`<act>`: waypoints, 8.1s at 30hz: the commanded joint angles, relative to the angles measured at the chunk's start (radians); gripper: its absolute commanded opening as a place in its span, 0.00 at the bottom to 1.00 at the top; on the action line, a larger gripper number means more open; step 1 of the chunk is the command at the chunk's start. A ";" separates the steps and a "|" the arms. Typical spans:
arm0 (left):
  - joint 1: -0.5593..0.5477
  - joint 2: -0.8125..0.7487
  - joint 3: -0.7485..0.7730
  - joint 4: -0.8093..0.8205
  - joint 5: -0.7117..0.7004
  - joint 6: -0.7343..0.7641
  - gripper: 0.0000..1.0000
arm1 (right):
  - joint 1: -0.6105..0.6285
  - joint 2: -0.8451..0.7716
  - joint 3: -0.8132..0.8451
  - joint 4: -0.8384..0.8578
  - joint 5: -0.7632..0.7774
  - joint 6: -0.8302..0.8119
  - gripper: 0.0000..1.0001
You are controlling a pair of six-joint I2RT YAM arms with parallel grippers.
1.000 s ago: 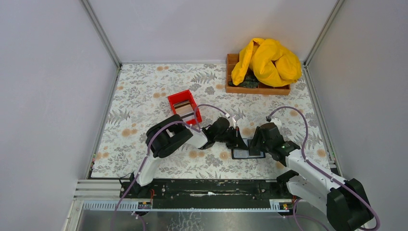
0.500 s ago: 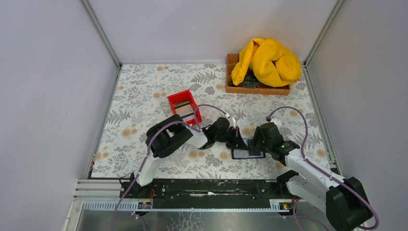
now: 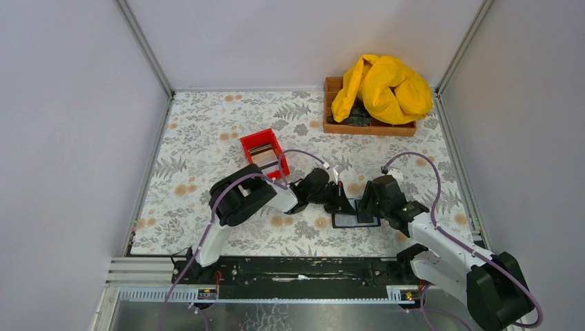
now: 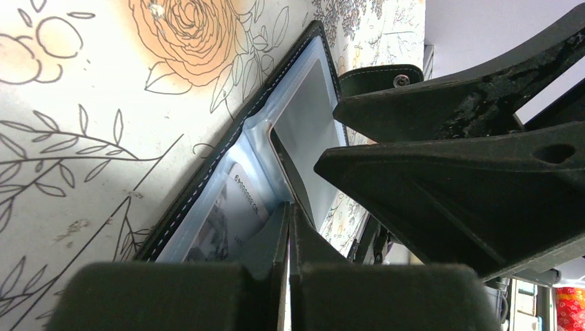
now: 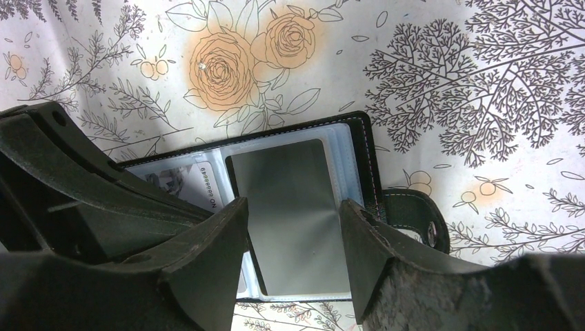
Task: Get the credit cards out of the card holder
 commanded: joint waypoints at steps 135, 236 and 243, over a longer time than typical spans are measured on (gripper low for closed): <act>0.020 0.073 0.002 -0.053 0.051 -0.009 0.00 | -0.012 0.033 -0.029 0.150 -0.272 -0.121 0.57; -0.094 -0.437 -0.475 0.078 -0.557 0.065 0.00 | -0.046 -0.286 -0.178 0.276 -0.456 0.055 0.41; -0.093 -0.382 -0.478 0.073 -0.558 0.065 0.00 | -0.032 -0.180 -0.207 0.391 -0.493 0.079 0.43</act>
